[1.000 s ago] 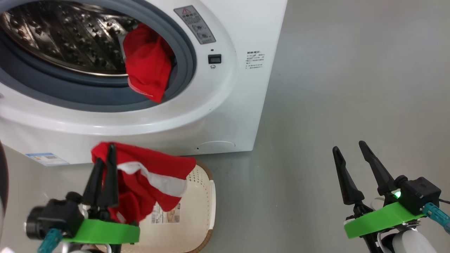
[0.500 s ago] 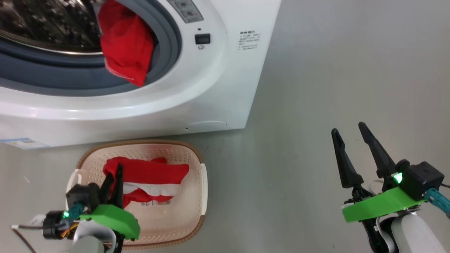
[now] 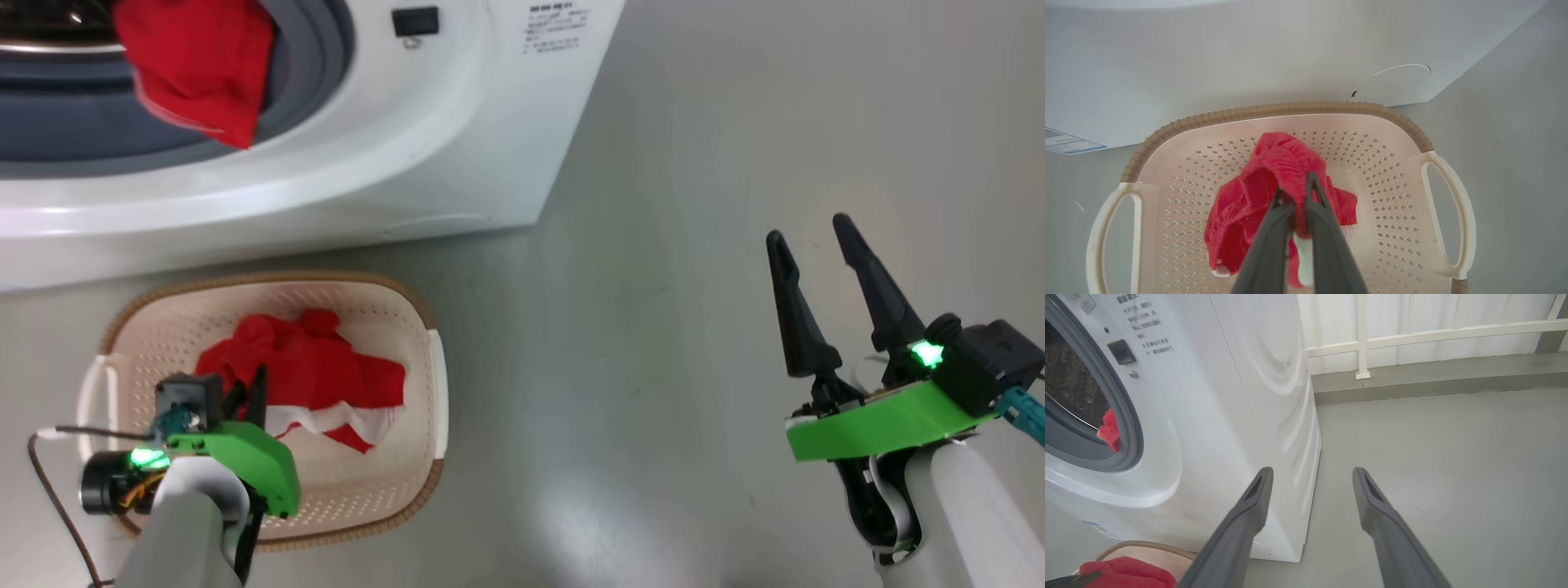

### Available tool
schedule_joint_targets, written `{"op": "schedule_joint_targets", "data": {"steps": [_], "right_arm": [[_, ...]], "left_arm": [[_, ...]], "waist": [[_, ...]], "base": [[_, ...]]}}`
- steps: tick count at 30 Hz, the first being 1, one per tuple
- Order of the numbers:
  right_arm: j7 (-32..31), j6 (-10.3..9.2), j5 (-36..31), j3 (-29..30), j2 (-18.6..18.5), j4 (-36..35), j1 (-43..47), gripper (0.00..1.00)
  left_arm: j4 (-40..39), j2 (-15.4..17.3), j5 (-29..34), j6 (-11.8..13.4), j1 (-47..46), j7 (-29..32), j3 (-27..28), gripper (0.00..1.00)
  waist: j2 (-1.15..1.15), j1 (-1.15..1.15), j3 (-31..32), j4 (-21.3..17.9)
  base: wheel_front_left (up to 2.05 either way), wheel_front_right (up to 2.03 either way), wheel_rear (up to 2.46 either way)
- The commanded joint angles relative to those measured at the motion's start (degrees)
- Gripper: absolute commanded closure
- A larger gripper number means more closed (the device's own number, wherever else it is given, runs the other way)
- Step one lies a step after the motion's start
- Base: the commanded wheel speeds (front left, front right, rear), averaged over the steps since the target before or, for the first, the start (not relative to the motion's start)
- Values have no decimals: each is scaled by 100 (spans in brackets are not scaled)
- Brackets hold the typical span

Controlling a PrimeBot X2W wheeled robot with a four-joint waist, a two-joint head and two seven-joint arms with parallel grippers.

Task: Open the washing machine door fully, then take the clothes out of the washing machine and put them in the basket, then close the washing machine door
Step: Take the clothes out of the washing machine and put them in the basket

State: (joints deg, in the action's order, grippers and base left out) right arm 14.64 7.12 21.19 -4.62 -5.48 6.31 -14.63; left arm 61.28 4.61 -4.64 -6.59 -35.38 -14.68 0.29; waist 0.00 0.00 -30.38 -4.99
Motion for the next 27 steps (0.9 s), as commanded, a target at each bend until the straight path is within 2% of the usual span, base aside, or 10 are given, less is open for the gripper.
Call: {"op": "schedule_joint_targets", "data": {"steps": [1, 10, 11, 14, 15, 27], "right_arm": [[36, 36, 13, -132, -21, -160, -61, 0], [36, 36, 11, -163, 3, -192, -288, 0], [36, 36, 8, -160, 4, -194, -303, 0], [36, 36, -4, -155, 9, -191, -340, 0], [36, 36, -7, -151, 11, -191, -350, 0], [36, 36, -15, -167, 1, -109, -303, 0]], "left_arm": [[64, 217, 35, -13, -47, -31, 118, 100], [991, 413, 26, 82, -597, -31, 72, 100], [1052, 415, 10, 91, -627, -16, 74, 90], [1151, 441, -15, 102, -700, 15, 58, 35], [1169, 447, -29, 102, -721, 13, 58, 2], [1247, 402, -172, 80, -703, -15, 25, 0]], "waist": [[0, 0, -327, -159], [0, 0, -705, -281], [0, 0, -723, -282], [0, 0, -758, -285], [0, 0, -762, -281], [0, 0, -525, -181]], "base": [[0, 0, 0], [0, 0, 0], [0, 0, 0], [0, 0, 0], [0, 0, 0], [0, 0, 0]]}}
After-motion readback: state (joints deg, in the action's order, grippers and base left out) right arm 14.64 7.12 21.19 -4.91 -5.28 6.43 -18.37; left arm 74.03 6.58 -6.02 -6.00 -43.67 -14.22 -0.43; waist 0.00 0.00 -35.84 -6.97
